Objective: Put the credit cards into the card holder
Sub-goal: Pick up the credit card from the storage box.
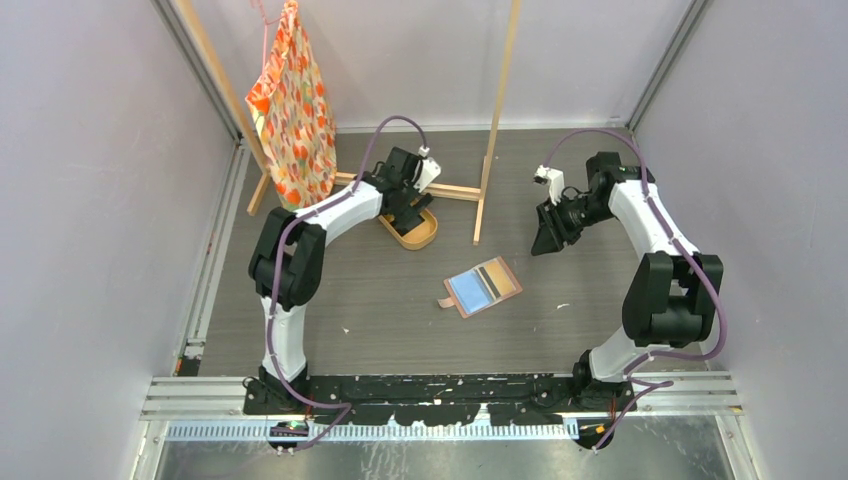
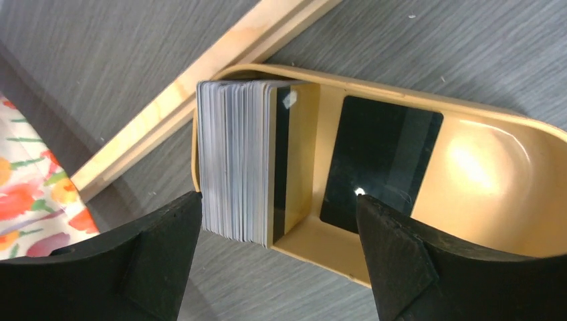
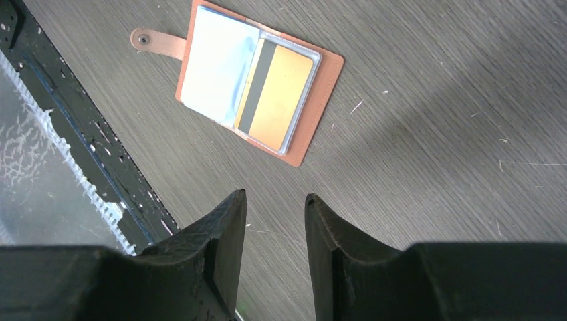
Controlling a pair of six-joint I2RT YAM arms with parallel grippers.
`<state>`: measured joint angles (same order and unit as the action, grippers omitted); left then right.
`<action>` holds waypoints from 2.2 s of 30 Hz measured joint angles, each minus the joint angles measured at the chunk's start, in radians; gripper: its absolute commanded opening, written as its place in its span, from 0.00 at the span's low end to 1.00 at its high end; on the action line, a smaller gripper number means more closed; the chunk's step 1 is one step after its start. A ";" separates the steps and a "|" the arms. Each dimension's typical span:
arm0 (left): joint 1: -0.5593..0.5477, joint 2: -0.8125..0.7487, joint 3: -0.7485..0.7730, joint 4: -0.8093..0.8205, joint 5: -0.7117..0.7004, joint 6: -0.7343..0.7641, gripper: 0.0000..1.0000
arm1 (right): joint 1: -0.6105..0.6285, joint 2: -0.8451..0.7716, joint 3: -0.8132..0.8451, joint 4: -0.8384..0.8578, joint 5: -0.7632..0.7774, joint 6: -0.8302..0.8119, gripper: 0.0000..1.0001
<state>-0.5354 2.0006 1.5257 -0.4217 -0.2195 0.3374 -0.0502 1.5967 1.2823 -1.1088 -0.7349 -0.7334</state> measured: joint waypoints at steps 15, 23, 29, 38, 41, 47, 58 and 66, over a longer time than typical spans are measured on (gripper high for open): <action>0.002 0.051 0.009 0.126 -0.047 0.053 0.61 | 0.000 0.030 0.000 -0.021 -0.004 -0.027 0.42; 0.002 0.057 0.009 0.166 -0.082 0.068 0.60 | 0.000 0.042 0.000 -0.033 -0.008 -0.032 0.42; 0.002 0.057 0.003 0.195 -0.101 0.069 0.57 | 0.000 0.042 0.000 -0.039 -0.011 -0.039 0.41; 0.002 0.057 -0.011 0.204 -0.104 0.076 0.70 | 0.000 0.042 0.000 -0.046 -0.011 -0.048 0.41; 0.002 0.057 -0.016 0.210 -0.105 0.082 0.70 | 0.000 0.042 0.000 -0.049 -0.012 -0.051 0.41; 0.005 0.057 -0.024 0.216 -0.114 0.089 0.67 | 0.000 0.042 0.000 -0.052 -0.012 -0.051 0.41; 0.002 0.057 -0.049 0.248 -0.114 0.087 0.56 | 0.000 0.042 0.000 -0.056 -0.013 -0.055 0.41; 0.001 0.050 -0.067 0.265 -0.114 0.085 0.54 | 0.000 0.042 0.000 -0.060 -0.014 -0.055 0.41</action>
<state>-0.5343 2.0506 1.4590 -0.1570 -0.3332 0.4229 -0.0498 1.6390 1.2823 -1.1683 -0.7486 -0.7883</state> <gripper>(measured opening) 0.551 0.412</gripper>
